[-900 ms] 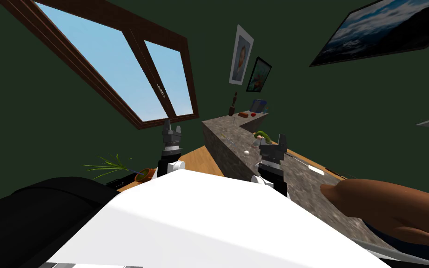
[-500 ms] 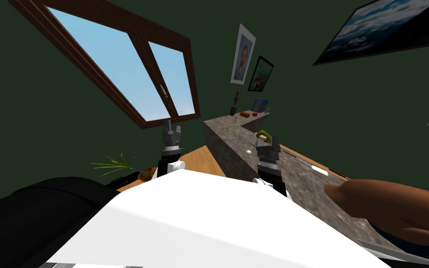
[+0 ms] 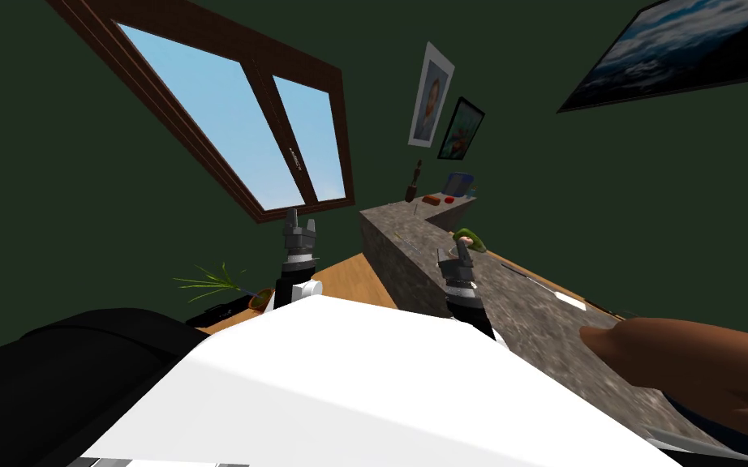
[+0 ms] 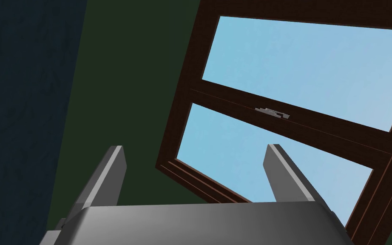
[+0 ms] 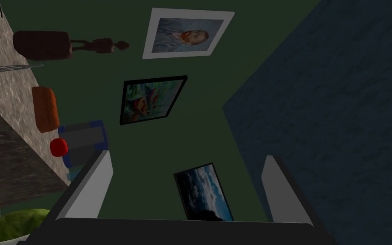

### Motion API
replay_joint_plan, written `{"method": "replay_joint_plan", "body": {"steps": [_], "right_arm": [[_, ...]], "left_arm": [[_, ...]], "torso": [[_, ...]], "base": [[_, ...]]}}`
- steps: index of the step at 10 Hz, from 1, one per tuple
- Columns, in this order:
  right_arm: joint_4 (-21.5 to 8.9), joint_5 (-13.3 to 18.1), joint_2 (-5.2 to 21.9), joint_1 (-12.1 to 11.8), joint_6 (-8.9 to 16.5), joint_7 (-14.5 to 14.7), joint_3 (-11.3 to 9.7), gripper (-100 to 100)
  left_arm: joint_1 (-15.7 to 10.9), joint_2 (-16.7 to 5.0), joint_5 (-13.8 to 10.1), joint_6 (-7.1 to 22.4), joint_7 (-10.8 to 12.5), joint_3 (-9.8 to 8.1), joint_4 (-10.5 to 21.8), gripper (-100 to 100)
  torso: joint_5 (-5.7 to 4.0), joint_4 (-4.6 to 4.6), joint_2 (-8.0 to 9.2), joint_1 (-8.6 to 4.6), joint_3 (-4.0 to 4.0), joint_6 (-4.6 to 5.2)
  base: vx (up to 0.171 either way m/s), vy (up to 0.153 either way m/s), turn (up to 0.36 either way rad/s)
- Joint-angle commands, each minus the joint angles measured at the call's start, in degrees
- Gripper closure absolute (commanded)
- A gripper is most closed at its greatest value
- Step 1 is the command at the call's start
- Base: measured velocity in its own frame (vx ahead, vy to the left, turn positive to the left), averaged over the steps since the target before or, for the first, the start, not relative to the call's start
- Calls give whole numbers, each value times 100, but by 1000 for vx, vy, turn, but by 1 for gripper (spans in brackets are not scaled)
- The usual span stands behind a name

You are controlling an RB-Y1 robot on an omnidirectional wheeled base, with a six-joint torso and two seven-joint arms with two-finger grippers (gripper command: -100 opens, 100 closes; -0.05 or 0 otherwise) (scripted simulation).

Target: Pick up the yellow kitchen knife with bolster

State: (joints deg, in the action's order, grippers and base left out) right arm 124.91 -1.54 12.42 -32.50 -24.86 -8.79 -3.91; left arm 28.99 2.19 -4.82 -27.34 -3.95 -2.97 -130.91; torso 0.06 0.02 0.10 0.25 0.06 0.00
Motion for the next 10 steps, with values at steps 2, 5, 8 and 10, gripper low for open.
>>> {"method": "replay_joint_plan", "body": {"steps": [2,5,8,10], "right_arm": [[-158,-3,409,-42,-14,-28,-123,-100],[-463,3,922,-152,-86,-71,-395,-100],[-625,6,1466,-212,-129,-95,-545,-100],[-792,9,1782,-275,-175,-119,-704,-100]], "left_arm": [[0,0,0,0,0,0,0,0],[0,0,0,0,0,0,0,0],[0,0,0,0,0,0,0,0],[0,0,0,0,0,0,0,0]], "torso": [[0,-1,-2,3,-1,-1],[0,-1,-6,-1,-4,0],[1,-2,-9,7,-5,-1],[3,-2,-7,20,-4,-1]], "base": [[-14,70,61],[-8,79,78],[1,85,61],[-5,112,77]]}}
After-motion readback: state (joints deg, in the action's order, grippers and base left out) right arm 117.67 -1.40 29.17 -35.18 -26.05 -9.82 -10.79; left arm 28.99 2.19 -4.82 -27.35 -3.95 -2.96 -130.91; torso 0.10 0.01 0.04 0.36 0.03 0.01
